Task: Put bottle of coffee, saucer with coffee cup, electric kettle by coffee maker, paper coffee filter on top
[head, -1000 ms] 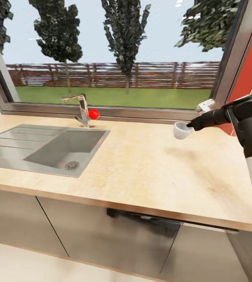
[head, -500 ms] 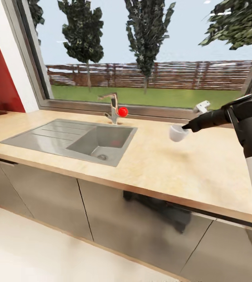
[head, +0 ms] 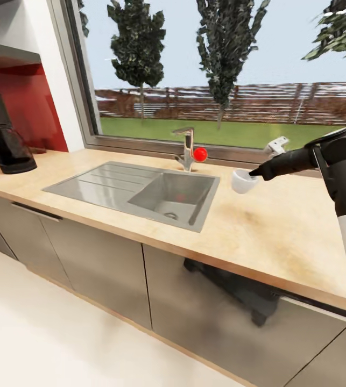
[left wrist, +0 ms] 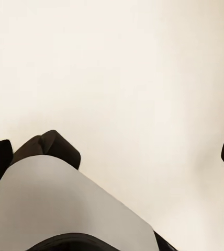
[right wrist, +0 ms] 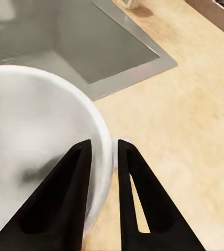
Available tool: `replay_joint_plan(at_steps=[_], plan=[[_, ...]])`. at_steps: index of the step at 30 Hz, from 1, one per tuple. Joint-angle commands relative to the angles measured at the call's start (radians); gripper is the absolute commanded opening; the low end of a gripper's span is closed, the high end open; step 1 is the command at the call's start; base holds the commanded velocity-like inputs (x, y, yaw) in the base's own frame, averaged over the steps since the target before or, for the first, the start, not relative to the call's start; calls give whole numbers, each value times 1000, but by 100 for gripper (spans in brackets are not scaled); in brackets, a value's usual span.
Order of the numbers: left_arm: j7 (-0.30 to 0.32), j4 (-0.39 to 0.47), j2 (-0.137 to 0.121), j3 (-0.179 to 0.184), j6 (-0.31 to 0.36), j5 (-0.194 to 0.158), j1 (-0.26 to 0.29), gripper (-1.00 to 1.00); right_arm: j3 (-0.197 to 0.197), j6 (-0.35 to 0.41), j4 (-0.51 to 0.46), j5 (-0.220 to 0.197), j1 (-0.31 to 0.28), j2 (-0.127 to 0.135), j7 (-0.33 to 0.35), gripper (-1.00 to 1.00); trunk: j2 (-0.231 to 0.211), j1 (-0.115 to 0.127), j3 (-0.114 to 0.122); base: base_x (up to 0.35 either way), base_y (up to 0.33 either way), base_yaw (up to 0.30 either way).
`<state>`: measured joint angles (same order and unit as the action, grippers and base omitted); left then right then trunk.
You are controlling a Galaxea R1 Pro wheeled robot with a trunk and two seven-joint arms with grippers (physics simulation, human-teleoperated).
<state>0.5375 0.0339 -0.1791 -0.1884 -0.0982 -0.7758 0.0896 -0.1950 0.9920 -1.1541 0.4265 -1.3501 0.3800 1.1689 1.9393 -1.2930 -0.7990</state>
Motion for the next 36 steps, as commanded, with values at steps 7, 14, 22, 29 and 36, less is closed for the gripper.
replay_joint_plan(at_steps=[7,14,22,29,36], plan=[[4,-2,0,-8,-3,7,1,100,-1,5,-1,7,-1,0,9,-100,0,0,-1,173,261,230],[5,-2,0,-8,-3,7,1,100,-1,5,-1,7,-1,0,9,-100,0,0,-1,28,303,267],[5,-2,0,-8,-3,7,1,100,-1,5,-1,8,-1,0,9,-100,0,0,-1,1,309,269],[5,-2,0,-8,-3,7,1,100,-1,6,0,9,-1,0,9,-100,0,0,-1,0,309,89],[5,-2,0,-8,-2,7,1,100,-1,6,0,9,-1,0,9,-100,0,0,-1,92,309,89]])
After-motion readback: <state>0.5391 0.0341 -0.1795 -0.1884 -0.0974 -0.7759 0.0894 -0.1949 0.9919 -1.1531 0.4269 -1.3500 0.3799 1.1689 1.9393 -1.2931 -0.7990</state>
